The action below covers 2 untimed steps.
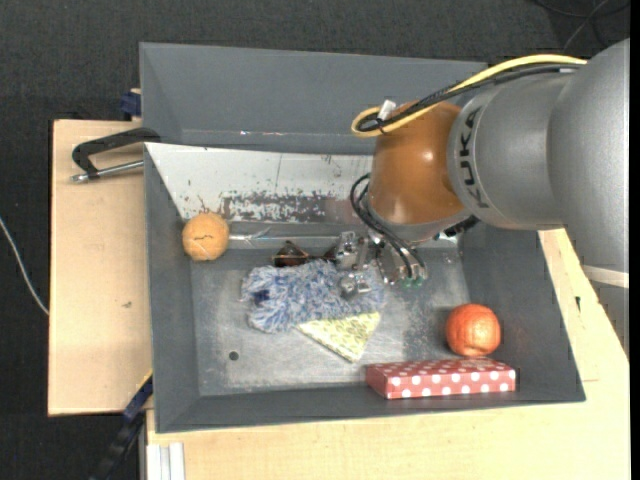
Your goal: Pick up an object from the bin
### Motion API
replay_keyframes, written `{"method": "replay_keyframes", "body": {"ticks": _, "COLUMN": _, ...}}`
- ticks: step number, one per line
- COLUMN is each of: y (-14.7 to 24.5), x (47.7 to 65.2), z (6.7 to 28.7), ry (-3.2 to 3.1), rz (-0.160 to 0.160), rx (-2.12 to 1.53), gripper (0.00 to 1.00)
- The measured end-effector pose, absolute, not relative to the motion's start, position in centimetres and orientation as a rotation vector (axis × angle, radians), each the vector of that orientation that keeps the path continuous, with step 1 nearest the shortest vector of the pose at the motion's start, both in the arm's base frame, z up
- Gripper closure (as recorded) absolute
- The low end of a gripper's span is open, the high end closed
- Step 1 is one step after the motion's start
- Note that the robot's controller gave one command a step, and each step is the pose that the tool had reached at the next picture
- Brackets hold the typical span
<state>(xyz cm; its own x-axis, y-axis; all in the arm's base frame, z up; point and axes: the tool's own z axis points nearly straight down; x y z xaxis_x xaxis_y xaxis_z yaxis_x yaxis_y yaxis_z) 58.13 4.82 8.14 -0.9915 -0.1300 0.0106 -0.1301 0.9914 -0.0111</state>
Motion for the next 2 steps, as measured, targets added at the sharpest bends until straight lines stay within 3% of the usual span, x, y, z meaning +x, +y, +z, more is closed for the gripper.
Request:
{"method": "replay_keyframes", "body": {"ticks": 1, "y": 4.8, "x": 58.1, "z": 8.1, "ry": -3.126, "rz": 0.018, "rx": 0.205, "gripper": 1.0}}
{"method": "replay_keyframes", "body": {"ticks": 2, "y": 9.4, "x": 59.6, "z": 25.9, "ry": -3.083, "rz": -0.002, "rx": 0.627, "gripper": 1.0}}
